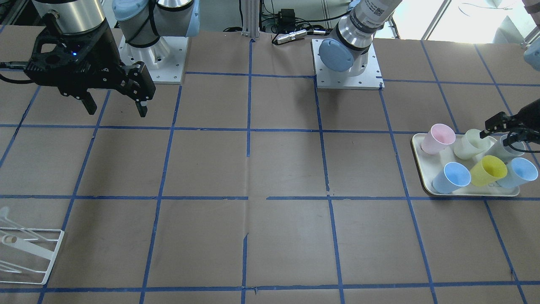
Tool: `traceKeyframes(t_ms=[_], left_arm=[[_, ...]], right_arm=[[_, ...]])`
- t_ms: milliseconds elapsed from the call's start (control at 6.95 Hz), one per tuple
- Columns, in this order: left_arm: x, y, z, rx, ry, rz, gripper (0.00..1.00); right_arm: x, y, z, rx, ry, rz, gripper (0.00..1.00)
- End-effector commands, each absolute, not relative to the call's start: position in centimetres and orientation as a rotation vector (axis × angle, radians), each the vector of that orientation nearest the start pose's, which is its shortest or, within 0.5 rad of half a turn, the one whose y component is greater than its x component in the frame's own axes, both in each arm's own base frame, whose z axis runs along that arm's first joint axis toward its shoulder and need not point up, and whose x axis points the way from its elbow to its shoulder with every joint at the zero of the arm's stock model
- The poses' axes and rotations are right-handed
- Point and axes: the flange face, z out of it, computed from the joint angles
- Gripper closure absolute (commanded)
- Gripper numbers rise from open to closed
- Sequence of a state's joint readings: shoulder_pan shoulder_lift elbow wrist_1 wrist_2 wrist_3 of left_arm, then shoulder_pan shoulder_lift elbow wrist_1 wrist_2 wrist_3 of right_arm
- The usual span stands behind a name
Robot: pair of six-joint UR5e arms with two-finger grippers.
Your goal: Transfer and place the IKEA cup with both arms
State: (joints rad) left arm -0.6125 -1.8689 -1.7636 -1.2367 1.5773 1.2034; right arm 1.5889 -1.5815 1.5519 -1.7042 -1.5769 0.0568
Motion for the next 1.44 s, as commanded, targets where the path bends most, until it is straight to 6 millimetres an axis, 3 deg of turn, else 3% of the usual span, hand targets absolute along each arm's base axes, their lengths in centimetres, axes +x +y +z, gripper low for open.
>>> traceKeyframes(t_ms=[0, 144, 288, 431, 719, 863, 1007, 1150, 1294], left_arm=[[37.4, -43.1, 30.8, 0.397, 3.211, 0.098, 0.12], [35.6, -44.7, 34.8, 0.452, 3.167, 0.076, 0.12], [30.7, -47.0, 39.4, 0.477, 3.143, 0.08, 0.12], [25.0, -47.6, 42.5, 0.342, 3.191, 0.138, 0.12], [12.4, -48.3, 47.5, 0.246, 3.151, 0.09, 0.12], [4.8, -48.5, 48.5, 0.146, 3.136, 0.065, 0.12], [-1.5, -49.2, 48.9, 0.042, 3.128, 0.038, 0.07], [-6.4, -49.6, 49.1, -0.019, 3.132, 0.012, 0.04], [-9.9, -50.1, 49.7, -0.069, 3.142, -0.019, 0.0]], right_arm=[[14.1, -50.0, 51.8, 0.063, 3.13, -0.258, 0.0], [14.1, -50.0, 51.8, 0.063, 3.132, -0.258, 0.0], [14.2, -50.0, 51.8, 0.061, 3.132, -0.258, 0.0], [14.2, -50.0, 51.8, 0.061, 3.132, -0.258, 0.0], [14.2, -50.0, 51.8, 0.061, 3.132, -0.258, 0.0], [14.2, -50.0, 51.8, 0.061, 3.132, -0.258, 0.0], [14.2, -50.0, 51.8, 0.061, 3.132, -0.258, 0.0], [14.2, -50.0, 51.8, 0.061, 3.132, -0.258, 0.0], [14.2, -50.0, 51.8, 0.061, 3.132, -0.258, 0.0]])
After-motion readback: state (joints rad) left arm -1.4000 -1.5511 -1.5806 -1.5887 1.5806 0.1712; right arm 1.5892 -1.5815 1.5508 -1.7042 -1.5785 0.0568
